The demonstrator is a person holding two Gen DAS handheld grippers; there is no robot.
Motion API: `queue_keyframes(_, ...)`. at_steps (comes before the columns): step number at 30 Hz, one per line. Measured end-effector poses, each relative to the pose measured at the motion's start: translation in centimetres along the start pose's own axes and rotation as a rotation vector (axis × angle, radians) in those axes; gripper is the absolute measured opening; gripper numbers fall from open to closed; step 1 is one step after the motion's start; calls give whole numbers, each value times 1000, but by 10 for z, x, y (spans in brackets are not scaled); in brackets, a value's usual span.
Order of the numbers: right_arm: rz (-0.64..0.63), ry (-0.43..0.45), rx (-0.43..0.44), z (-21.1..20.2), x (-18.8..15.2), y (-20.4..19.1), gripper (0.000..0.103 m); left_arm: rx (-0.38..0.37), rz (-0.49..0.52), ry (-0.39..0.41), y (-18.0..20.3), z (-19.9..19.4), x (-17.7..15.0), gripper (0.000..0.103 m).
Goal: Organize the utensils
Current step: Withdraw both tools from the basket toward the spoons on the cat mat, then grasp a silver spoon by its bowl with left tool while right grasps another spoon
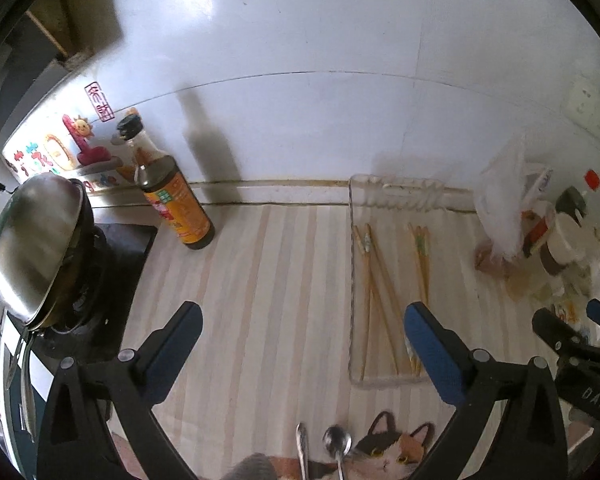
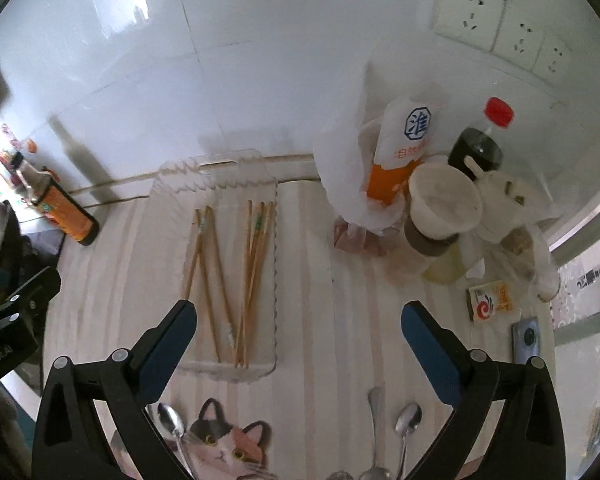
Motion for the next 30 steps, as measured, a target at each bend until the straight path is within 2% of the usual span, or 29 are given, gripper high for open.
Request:
queue_keyframes(2,10,-5,18,-6,-14,1,103,9,-6,-13,-8,-3,-13,103)
queue_keyframes(6,56,-48,34,-3,-54,10,103,45,-9,-104,-29,10,-55,103)
queue_keyframes(11,163,-160,26,18,-121,44,103,136,-28,-229,-62,42,-116,103)
queue_keyframes(13,202,-214,51,30,-145,56,98,167,-39,-262,-72,53,-134,103)
queue_keyframes(15,226,-283,85,43,-168,66,78,192,-51,-297,-77,64,-151,103)
queue_keyframes(17,236,-338,109,52,-187,71,67,217,-52,-317,-79,73,-162,103)
queue_keyframes(20,234,-407,120,65,-212,75,64,229,-44,-338,-75,81,-175,103)
queue_keyframes(25,174,-472,99,83,-227,66,62,236,-19,-357,-67,86,-186,103)
queue_keyframes(28,98,-523,50,98,-237,54,52,241,-16,-359,-68,85,-188,103)
queue_keyframes(30,45,-515,0,98,-239,45,43,240,-19,-361,-71,85,-189,103)
Point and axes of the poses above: each gripper's, at about its wrist camera, not at the fingertips, and z roughly the way its jaws point, y to its right, x to its top, the point moved 3 cm from there along z, roughly the way its jaws point, and after that the axes turned 10 degrees about -z, right-handed, at the moved point
